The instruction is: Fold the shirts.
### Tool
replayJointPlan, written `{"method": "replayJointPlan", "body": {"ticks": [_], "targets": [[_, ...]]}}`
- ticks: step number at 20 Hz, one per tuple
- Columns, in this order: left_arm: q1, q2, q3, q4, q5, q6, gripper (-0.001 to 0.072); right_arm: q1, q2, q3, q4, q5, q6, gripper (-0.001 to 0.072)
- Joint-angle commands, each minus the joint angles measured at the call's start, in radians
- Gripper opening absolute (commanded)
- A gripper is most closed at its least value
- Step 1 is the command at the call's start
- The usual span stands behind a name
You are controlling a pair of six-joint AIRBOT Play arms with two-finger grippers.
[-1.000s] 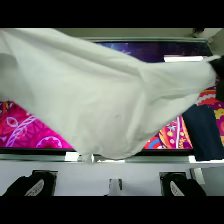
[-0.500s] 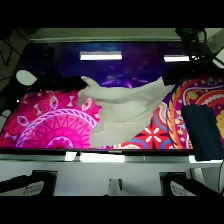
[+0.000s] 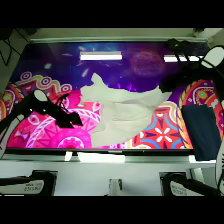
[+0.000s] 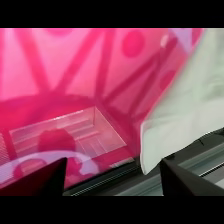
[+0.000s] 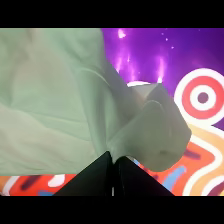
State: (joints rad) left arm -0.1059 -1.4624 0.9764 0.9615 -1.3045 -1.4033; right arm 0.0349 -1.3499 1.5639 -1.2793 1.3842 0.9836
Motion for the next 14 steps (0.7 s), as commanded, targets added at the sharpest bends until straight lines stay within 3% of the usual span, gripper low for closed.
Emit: {"method": "replayJointPlan", "body": {"ticks": [1, 8, 9, 11, 12, 14], "targets": [[-0.073, -0.017, -0.139, -0.104, 0.142, 0.004, 0.0716, 0.001, -0.002, 0.0, -0.002, 0.022, -0.013, 0.0019], [-0.257, -0.07, -0.14, -0.286, 0.288, 0.043, 0.0714, 0.001, -0.002, 0.0, -0.001, 0.032, -0.012, 0.0019], [-0.28, -0.076, -0.14, -0.315, 0.32, 0.045, 0.068, 0.001, -0.002, 0.0, 0.003, 0.033, -0.012, 0.0019], [-0.308, -0.082, -0.139, -0.365, 0.375, 0.05, 0.0161, 0.001, 0.005, 0.001, 0.016, 0.027, -0.012, 0.0019], [-0.309, -0.081, -0.131, -0.396, 0.377, 0.089, 0.0038, 0.001, 0.014, 0.001, 0.026, 0.02, -0.013, 0.0019], [-0.288, -0.05, -0.067, -0.419, 0.317, 0.234, 0.0032, 0.001, 0.049, 0.005, 0.028, -0.01, -0.028, 0.0019]]}}
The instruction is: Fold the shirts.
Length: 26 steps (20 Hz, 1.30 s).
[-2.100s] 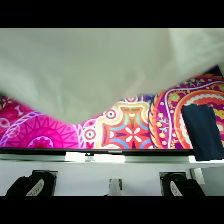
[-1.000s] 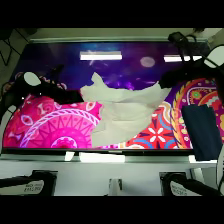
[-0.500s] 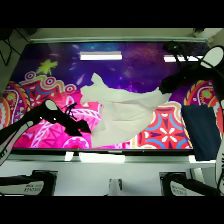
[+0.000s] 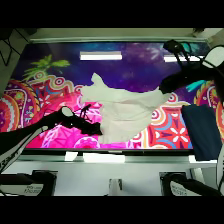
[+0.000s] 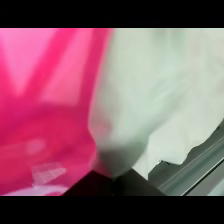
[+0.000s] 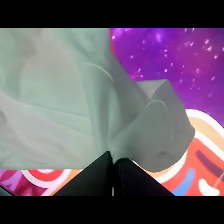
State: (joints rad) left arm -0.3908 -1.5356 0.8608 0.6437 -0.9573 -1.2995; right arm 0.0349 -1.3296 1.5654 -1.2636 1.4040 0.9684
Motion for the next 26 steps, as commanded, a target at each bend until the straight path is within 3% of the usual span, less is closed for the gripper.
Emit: {"method": "replayJointPlan", "body": {"ticks": [1, 3, 6, 8, 10, 13, 17, 20, 22, 24, 26], "targets": [[0.019, 0.073, 0.101, -0.081, -0.044, 0.175, 0.0031, 0.001, 0.053, 0.018, 0.011, -0.053, -0.024, 0.0019], [0.087, 0.215, 0.252, -0.012, -0.045, 0.233, 0.0031, 0.001, 0.109, 0.075, 0.004, -0.135, -0.054, 0.0019], [0.256, 0.421, 0.616, 0.038, -0.011, 0.229, 0.0031, 0.001, 0.221, 0.243, -0.058, -0.351, -0.067, 0.0019], [0.392, 0.518, 0.902, 0.038, 0.132, 0.221, 0.0031, 0.001, 0.3, 0.36, -0.133, -0.494, -0.042, 0.0019], [0.525, 0.576, 1.131, 0.038, 0.332, 0.138, 0.0032, 0.001, 0.377, 0.436, -0.175, -0.527, 0.009, 0.0019], [0.616, 0.634, 1.274, 0.037, 0.506, 0.056, 0.0032, 0.001, 0.472, 0.443, -0.167, -0.395, 0.084, 0.0019], [0.616, 0.647, 1.213, 0.039, 0.61, 0.056, 0.0032, 0.001, 0.477, 0.442, -0.167, -0.07, 0.164, 0.0019], [0.615, 0.583, 1.15, 0.037, 0.585, 0.056, 0.0032, 0.001, 0.399, 0.44, -0.171, 0.202, 0.163, 0.0019], [0.614, 0.496, 1.133, 0.037, 0.5, 0.056, 0.0032, 0.001, 0.33, 0.4, -0.151, 0.364, 0.162, 0.002], [0.576, 0.381, 1.132, 0.037, 0.47, 0.057, 0.0033, 0.001, 0.282, 0.298, -0.098, 0.394, 0.162, 0.0019], [0.515, 0.25, 1.132, 0.038, 0.457, 0.057, 0.0033, 0.001, 0.249, 0.172, -0.022, 0.293, 0.158, 0.0019]]}}
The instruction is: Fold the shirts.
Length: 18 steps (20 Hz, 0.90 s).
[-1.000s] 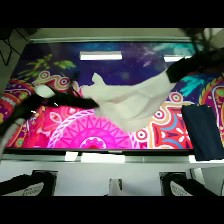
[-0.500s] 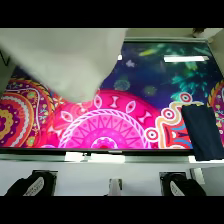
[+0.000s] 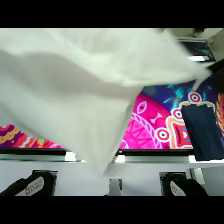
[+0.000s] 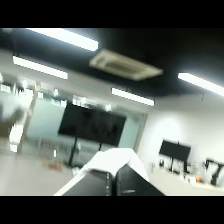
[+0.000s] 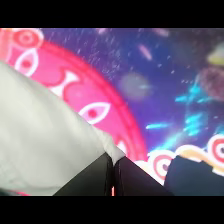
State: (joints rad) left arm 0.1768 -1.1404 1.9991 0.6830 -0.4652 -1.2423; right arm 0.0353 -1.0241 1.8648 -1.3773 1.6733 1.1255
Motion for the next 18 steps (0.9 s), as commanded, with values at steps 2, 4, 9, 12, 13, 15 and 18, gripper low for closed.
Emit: {"method": "replayJointPlan", "body": {"ticks": [2, 4, 9, 12, 13, 15, 18], "targets": [[-0.124, -0.29, -0.006, -0.001, -0.108, 0.0, 0.0033, 0.0, -0.089, -0.248, 0.146, -0.1, 0.001, 0.0019], [-0.189, -0.44, -0.006, -0.001, -0.229, -0.001, 0.0032, 0.0, -0.13, -0.343, 0.15, -0.164, 0.001, 0.0019], [-0.3, -0.739, -0.006, -0.001, -0.558, -0.086, 0.0034, 0.0, -0.216, -0.462, 0.149, -0.185, -0.022, 0.0019], [-0.31, -0.819, -0.006, 0.0, -0.743, -0.213, 0.0618, 0.0, -0.222, -0.477, 0.149, -0.186, -0.038, 0.0019], [-0.296, -0.82, -0.006, 0.007, -0.81, -0.224, 0.0582, 0.0, -0.222, -0.477, 0.149, -0.184, -0.043, 0.0019], [-0.24, -0.795, -0.006, 0.04, -0.993, -0.293, 0.0579, 0.0, -0.222, -0.477, 0.149, -0.181, -0.056, 0.0019], [-0.188, -0.696, -0.032, 0.393, -1.271, -0.301, 0.0383, 0.0, -0.222, -0.477, 0.149, -0.183, -0.079, 0.0019]]}}
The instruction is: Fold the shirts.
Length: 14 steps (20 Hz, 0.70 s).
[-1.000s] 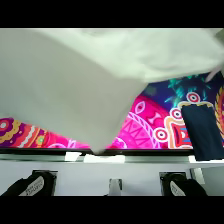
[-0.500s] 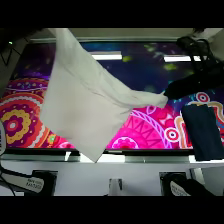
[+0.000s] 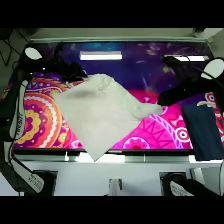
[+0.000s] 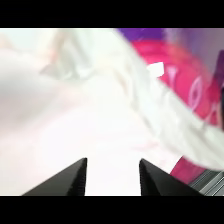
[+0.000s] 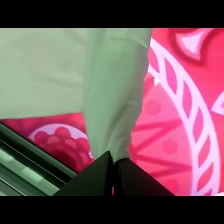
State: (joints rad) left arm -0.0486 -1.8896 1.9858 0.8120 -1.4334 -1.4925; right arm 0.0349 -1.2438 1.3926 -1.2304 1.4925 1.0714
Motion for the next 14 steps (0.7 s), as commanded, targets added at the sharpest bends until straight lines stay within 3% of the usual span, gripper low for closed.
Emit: {"method": "replayJointPlan", "body": {"ticks": [1, 2, 3, 4, 5, 9, 14], "targets": [[0.038, 0.114, -0.071, 0.405, -0.322, -0.058, 0.0384, 0.001, -0.002, -0.005, 0.002, -0.002, -0.029, 0.0019], [0.038, 0.196, -0.169, 0.502, -0.291, -0.086, 0.0387, 0.001, -0.002, -0.005, 0.002, -0.003, -0.039, 0.0019], [0.038, 0.289, -0.304, 0.516, -0.226, -0.108, 0.0445, 0.001, -0.002, -0.005, 0.002, -0.003, -0.053, 0.0019], [0.038, 0.374, -0.451, 0.512, -0.161, -0.142, 0.0649, 0.001, -0.002, -0.005, 0.002, -0.006, -0.059, 0.0019], [0.036, 0.453, -0.607, 0.48, -0.097, -0.174, 0.0716, 0.001, -0.002, -0.005, 0.003, -0.011, -0.063, 0.0019], [0.036, 0.691, -1.199, 0.13, 0.147, -0.131, 0.0716, 0.001, -0.002, -0.005, 0.003, -0.032, -0.071, 0.0019], [0.035, 0.723, -1.473, -0.031, 0.311, -0.093, 0.0716, 0.001, -0.002, -0.005, 0.003, -0.029, -0.07, 0.0019]]}}
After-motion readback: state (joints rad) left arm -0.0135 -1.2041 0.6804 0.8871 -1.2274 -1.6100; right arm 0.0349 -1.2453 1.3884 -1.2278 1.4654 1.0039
